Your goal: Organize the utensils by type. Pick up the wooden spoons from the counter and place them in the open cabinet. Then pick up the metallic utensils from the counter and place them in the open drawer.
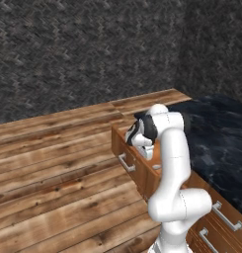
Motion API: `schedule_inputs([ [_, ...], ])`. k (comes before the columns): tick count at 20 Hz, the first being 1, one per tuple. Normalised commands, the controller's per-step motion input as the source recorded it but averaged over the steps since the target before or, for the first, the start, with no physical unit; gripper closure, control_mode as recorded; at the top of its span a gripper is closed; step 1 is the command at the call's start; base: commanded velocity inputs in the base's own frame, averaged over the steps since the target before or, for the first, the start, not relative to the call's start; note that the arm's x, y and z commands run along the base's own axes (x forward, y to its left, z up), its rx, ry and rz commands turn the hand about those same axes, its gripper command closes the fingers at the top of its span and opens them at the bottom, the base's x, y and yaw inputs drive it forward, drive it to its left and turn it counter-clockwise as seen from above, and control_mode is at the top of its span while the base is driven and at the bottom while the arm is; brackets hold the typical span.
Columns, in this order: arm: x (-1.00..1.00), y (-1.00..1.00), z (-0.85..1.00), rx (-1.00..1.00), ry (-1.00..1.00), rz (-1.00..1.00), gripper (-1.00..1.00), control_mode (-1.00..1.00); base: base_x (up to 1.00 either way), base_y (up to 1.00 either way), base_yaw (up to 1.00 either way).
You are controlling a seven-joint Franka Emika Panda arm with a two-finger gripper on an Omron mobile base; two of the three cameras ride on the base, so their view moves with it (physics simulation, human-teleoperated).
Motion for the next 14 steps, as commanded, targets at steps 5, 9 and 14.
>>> schedule_inputs([
  [5,-0.05,0.48,-0.33,0.00,0.00,-0.09,1.00,-1.00,0.00,0.00,0.00],
  [9,-0.02,0.49,-0.19,0.00,0.00,-0.10,1.00,-1.00,0.00,0.00,0.00],
  [14,0.01,0.21,-0.08,-0.01,0.00,-0.12,1.00,-1.00,0.00,0.00,0.00],
])
